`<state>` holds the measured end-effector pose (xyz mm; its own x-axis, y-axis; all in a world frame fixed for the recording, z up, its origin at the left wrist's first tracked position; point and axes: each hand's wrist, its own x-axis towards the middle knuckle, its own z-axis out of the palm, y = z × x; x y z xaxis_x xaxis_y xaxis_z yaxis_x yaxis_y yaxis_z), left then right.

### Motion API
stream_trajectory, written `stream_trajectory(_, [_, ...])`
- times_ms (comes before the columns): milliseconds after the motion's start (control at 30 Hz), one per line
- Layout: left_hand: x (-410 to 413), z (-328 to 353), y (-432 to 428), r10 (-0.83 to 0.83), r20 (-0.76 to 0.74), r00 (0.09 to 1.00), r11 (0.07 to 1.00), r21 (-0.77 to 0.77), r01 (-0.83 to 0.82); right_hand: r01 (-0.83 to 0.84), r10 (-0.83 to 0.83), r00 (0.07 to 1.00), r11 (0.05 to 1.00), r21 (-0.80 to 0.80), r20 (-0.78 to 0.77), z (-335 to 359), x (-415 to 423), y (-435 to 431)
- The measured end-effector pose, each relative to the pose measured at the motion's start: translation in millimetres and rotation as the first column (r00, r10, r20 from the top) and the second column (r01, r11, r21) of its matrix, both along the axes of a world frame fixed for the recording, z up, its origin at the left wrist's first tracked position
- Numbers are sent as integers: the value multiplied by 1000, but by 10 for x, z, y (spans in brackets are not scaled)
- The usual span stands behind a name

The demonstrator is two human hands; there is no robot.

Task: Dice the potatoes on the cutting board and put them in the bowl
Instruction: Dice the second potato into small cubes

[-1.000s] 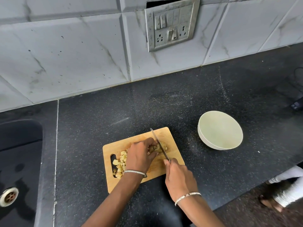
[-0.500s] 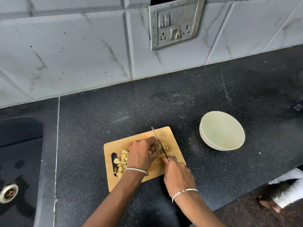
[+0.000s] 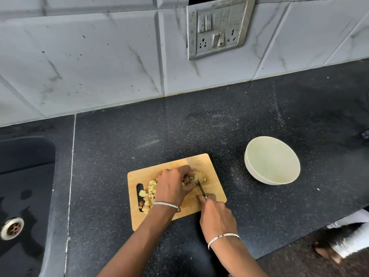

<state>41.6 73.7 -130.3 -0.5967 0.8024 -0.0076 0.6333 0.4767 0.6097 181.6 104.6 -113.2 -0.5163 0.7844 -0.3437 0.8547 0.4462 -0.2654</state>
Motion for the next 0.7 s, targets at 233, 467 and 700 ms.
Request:
stream_trajectory(233, [25, 47, 15, 14, 4, 1000, 1000, -9, -14, -9, 9, 1000, 1000, -6, -8, -20, -6, 34])
stream_trajectory(467, [18, 41, 15, 17, 22, 1000, 1000, -9, -17, 3, -4, 1000, 1000, -11, -26, -49, 84, -15])
stream_trajectory(700, [3, 18, 17, 20, 38, 999, 1000, -4, -20, 11, -11, 999, 1000, -4, -40, -77, 164, -77])
